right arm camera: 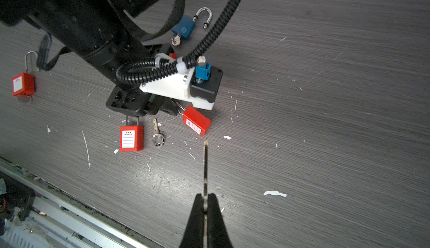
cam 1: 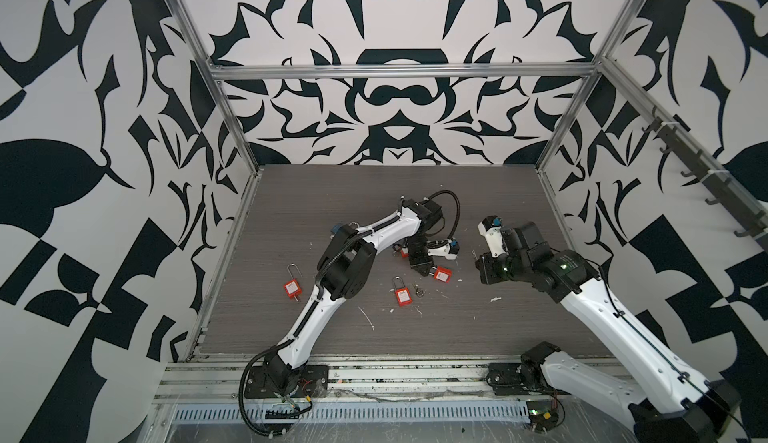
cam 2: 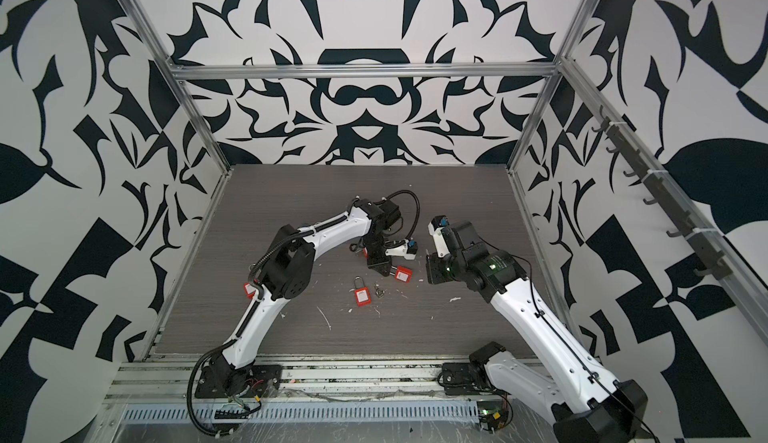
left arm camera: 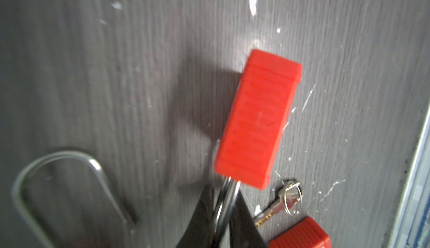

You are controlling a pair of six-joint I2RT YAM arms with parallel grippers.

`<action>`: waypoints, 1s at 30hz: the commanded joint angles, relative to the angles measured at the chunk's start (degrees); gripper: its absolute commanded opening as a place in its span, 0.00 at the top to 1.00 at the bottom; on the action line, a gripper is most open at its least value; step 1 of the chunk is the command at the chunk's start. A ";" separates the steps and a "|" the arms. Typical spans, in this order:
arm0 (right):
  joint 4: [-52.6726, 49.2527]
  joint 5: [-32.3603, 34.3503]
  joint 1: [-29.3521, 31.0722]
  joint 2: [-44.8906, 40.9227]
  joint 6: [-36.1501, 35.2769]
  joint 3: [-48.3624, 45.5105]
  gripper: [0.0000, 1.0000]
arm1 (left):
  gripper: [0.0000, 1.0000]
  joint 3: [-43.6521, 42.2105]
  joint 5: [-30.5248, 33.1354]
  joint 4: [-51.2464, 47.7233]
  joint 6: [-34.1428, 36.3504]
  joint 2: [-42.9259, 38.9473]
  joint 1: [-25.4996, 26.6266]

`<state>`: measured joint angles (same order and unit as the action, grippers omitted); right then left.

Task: Lock with the key

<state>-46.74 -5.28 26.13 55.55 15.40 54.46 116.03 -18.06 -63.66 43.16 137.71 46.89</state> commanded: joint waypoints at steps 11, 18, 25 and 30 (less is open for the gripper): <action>3.29 -0.34 0.50 0.09 0.48 -1.81 1.00 | 0.93 -0.22 -7.03 -10.79 7.85 -5.62 -0.31; 3.33 -0.57 0.59 -0.20 0.79 -2.33 1.00 | 0.96 1.60 -9.21 -17.48 11.38 -3.58 -0.58; 3.24 -1.00 0.59 0.13 1.03 -2.43 1.00 | 0.93 0.45 -8.03 -17.90 13.10 -3.46 -0.40; 3.63 -1.31 0.69 0.70 1.49 -2.63 1.00 | 0.89 -0.06 -5.94 -15.80 12.64 -2.81 0.30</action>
<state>-44.66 -6.02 26.41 55.88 16.21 51.81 116.22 -23.97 -77.12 54.08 134.23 46.70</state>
